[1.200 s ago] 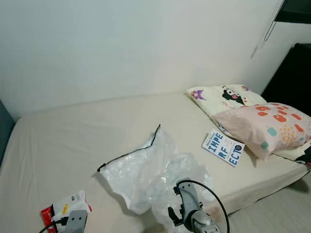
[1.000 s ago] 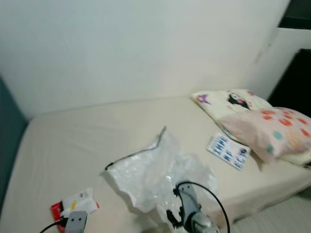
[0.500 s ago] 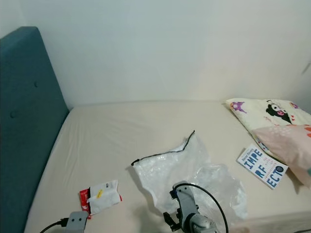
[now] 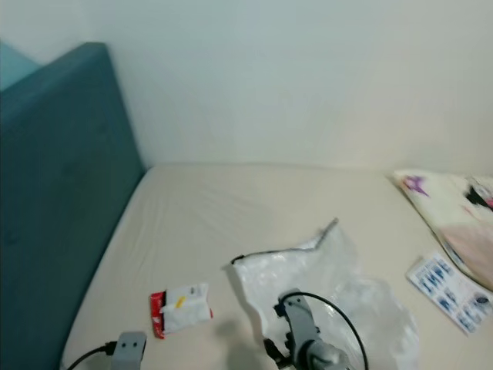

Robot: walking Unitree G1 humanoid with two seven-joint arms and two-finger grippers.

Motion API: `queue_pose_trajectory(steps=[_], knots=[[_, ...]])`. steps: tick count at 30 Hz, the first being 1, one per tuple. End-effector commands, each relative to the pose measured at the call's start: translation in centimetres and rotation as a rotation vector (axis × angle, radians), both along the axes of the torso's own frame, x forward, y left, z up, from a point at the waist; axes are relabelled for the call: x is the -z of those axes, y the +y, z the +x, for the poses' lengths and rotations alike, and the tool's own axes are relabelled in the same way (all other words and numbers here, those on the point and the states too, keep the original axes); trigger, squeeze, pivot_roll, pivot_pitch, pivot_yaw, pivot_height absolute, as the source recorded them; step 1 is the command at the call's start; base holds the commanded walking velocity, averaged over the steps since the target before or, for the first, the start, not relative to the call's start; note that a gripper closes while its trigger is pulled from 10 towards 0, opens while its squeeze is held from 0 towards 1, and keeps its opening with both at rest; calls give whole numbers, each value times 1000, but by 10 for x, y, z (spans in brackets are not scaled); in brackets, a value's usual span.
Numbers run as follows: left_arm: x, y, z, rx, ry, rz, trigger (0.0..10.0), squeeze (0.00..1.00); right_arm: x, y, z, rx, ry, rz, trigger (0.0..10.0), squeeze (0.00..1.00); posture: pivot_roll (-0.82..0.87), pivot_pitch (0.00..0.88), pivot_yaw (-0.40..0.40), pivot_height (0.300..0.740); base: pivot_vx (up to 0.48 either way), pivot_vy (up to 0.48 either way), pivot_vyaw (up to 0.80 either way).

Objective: Clean up the room

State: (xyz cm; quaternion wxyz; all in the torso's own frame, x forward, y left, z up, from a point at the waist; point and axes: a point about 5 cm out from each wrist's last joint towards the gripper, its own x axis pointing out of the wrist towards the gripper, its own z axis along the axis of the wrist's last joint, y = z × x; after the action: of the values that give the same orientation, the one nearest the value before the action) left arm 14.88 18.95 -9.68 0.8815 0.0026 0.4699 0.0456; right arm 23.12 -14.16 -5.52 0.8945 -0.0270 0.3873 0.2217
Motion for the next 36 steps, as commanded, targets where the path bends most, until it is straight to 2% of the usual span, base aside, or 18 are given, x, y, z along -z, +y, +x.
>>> queue_pose_trajectory(steps=[1, 5, 7, 14, 17, 21, 23, 27, 32, 36], knots=[[0, -4, 1, 14, 5, -7, 10000, 0, 1, -3, -2, 10, -7, 5, 10000, 0, 61, 0, -124, 740, 0, 0, 756], [1, -4, 0, 17, 9, -7, 10000, 0, 0, -5, -1, 40, -15, -2, 10000, 0, 60, 0, -123, 740, 0, 0, 378], [1, -5, -1, 27, 15, -11, 10000, 0, 2, -8, -2, 42, -7, -51, 10000, 0, 59, 0, -122, 740, 0, 0, 0], [2, -8, -2, 56, 19, -29, 10000, 0, 4, -14, -3, 74, 4, -104, 10000, 0, 58, 0, -121, 740, 0, 0, 0], [2, -13, -2, 118, 28, -28, 10000, 0, 6, -21, -5, 114, 12, -143, 10000, 0, 60, 0, -119, 740, 0, -480, 0], [2, -15, -2, 101, 22, -56, 10000, 0, 6, -29, -5, 170, 13, -184, 10000, 0, 58, 0, -118, 740, 0, -420, 0], [2, -20, -1, 88, 14, -108, 10000, 0, 5, -38, -4, 205, -3, -249, 10000, 0, 56, 0, -115, 740, 0, 0, 0], [1, -24, 2, 92, -2, -128, 10000, 0, 2, -48, -1, 282, -16, -286, 10000, 0, 53, 0, -110, 740, 0, 0, 0], [0, -25, 4, 92, -9, -136, 10000, 0, 1, -54, 1, 318, -21, -320, 10000, 0, 51, 0, -110, 740, 0, 0, 0], [0, -25, 5, 94, -12, -136, 10000, 0, 0, -54, 2, 354, -20, -304, 10000, 0, 51, 0, -110, 740, 0, 0, 0]])
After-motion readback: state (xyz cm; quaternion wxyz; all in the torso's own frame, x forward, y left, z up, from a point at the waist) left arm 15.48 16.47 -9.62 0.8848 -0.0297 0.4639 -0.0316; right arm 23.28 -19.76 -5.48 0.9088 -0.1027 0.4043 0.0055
